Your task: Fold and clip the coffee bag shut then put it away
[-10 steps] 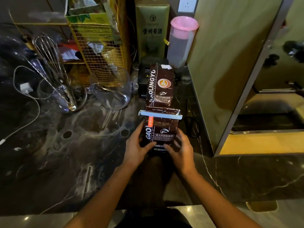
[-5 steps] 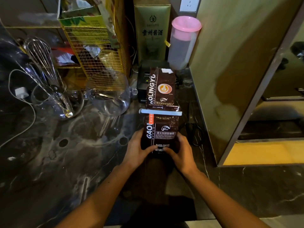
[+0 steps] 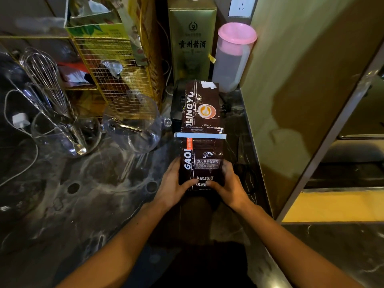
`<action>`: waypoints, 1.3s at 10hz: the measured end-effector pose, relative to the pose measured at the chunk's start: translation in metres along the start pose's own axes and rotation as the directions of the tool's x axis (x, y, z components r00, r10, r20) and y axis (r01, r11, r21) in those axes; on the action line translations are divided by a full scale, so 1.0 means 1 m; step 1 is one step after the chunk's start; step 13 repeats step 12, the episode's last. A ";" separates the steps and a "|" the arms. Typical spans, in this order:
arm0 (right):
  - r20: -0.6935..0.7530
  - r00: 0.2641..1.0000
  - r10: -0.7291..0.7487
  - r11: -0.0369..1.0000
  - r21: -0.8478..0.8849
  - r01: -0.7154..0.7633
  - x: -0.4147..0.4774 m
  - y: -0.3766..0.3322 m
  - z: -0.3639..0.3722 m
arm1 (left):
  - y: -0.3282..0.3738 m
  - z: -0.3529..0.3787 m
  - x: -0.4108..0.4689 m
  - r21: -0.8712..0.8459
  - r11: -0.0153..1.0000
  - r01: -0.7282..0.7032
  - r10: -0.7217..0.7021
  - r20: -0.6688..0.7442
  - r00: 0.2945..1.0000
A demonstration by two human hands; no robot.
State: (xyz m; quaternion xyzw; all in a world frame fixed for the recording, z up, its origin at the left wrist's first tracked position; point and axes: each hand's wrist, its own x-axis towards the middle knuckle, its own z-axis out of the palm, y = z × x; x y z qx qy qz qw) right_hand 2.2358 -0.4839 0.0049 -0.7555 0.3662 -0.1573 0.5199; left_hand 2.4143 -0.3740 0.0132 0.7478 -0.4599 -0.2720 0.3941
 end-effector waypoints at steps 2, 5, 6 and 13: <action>0.011 1.000 -0.011 1.000 -0.001 0.011 0.004 0.002 -0.001 | -0.002 0.000 0.001 -0.056 0.998 0.022 -0.023 -0.016 1.000; -0.056 0.997 -0.049 0.998 -0.045 0.046 -0.005 0.000 0.003 | 0.000 0.006 -0.007 -0.073 0.996 0.046 -0.048 -0.025 0.999; -0.074 0.997 -0.026 0.999 -0.036 0.024 -0.009 0.001 0.005 | 0.002 0.006 -0.011 -0.073 0.996 0.043 -0.047 -0.044 0.998; -0.160 0.955 -0.252 0.946 -0.248 0.208 -0.050 -0.045 -0.009 | 0.030 0.004 -0.043 0.078 0.992 -0.099 0.115 -0.239 0.964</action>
